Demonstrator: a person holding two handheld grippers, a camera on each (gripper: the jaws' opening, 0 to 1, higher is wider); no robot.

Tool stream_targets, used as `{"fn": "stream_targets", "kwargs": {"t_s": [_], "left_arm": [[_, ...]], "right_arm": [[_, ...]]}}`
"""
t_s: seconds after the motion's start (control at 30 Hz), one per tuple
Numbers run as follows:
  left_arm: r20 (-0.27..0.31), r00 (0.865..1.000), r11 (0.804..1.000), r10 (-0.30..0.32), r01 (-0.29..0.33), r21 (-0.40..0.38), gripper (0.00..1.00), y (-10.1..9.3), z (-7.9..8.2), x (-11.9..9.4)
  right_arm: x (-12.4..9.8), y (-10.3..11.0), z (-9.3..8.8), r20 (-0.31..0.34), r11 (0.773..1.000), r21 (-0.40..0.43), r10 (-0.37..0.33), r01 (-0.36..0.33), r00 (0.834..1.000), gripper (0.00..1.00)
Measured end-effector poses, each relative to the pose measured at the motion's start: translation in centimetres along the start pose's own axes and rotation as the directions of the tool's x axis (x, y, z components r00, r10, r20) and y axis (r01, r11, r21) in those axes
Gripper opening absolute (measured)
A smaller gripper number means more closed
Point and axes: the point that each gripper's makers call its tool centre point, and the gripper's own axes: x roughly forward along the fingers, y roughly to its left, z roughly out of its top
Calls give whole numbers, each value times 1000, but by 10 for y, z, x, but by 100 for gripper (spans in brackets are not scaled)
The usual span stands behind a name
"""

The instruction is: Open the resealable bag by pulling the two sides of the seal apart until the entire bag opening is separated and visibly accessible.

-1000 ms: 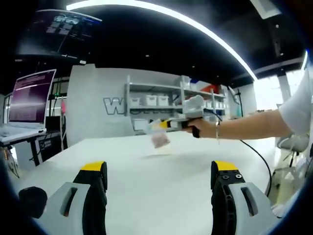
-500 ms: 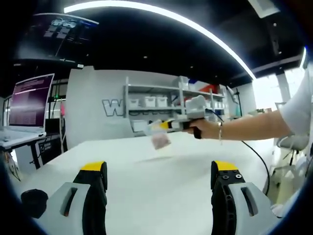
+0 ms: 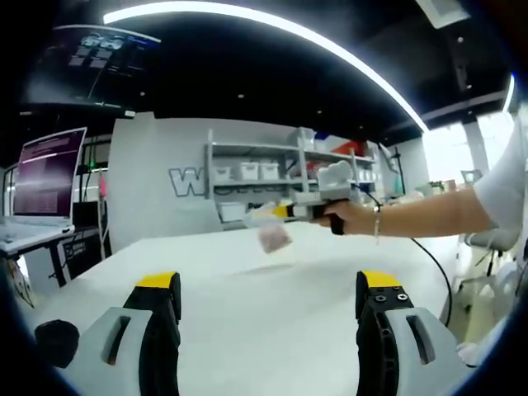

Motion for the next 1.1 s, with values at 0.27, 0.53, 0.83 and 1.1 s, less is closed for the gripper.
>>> {"fn": "stream_targets", "kwargs": {"t_s": [0.27, 0.53, 0.83, 1.1], "left_arm": [[-8, 1000, 1000, -5, 5, 5, 86, -3, -1, 0], [-8, 1000, 1000, -15, 15, 6, 86, -6, -2, 2], [-4, 1000, 1000, -20, 20, 3, 86, -7, -2, 2], [-3, 1000, 1000, -22, 22, 3, 86, -6, -1, 2]], "right_arm": [[-9, 5, -1, 11, 1000, 1, 6, -6, 1000, 0], [-15, 15, 3, 27, 1000, -1, 23, -23, 999, 0], [-24, 25, 6, 38, 999, -14, 40, -39, 998, 0], [-27, 29, 5, 40, 999, -11, 49, -49, 998, 0]]}}
